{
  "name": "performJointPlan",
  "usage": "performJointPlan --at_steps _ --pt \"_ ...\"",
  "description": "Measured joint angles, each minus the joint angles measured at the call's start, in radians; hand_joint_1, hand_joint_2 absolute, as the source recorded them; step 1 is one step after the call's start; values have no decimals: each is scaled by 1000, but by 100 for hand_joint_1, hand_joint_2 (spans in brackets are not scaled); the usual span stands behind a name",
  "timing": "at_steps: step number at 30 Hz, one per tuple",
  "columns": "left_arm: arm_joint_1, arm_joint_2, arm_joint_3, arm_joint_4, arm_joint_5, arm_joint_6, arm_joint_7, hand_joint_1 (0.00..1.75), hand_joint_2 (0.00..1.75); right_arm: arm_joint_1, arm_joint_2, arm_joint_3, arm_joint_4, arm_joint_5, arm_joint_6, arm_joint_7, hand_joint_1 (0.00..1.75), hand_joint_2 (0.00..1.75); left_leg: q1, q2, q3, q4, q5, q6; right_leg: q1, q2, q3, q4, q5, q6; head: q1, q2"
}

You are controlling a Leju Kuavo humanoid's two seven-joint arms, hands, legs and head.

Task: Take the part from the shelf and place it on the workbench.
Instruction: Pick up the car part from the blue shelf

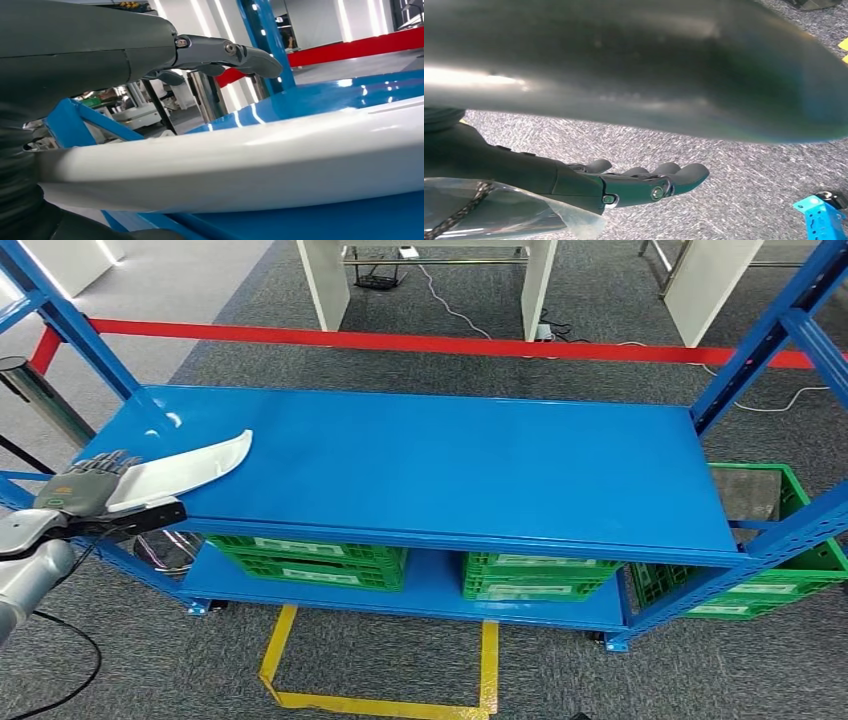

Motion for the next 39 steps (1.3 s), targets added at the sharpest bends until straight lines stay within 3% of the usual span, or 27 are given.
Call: performJointPlan --at_steps 34,36,38,39 --pt "-17 -9 21 28 4 -16 -7 0 175 0 0 -18 0 2 -2 -16 0 0 0 0 0 0 0 0 0 0 0 0 0 0 0 0" --pt "-17 -9 21 28 4 -16 -7 48 175 0 0 -19 0 2 -2 -16 0 0 0 0 0 0 0 0 0 0 0 0 0 0 0 0" --pt "-17 -9 21 28 4 -17 -8 135 175 0 0 -19 0 2 -2 -16 0 0 0 0 0 0 0 0 0 0 0 0 0 0 0 0" --pt "-17 -9 21 29 4 -19 -8 158 175 0 0 -19 0 2 -2 -16 0 44 0 0 0 0 0 0 0 0 0 0 0 0 0 0"
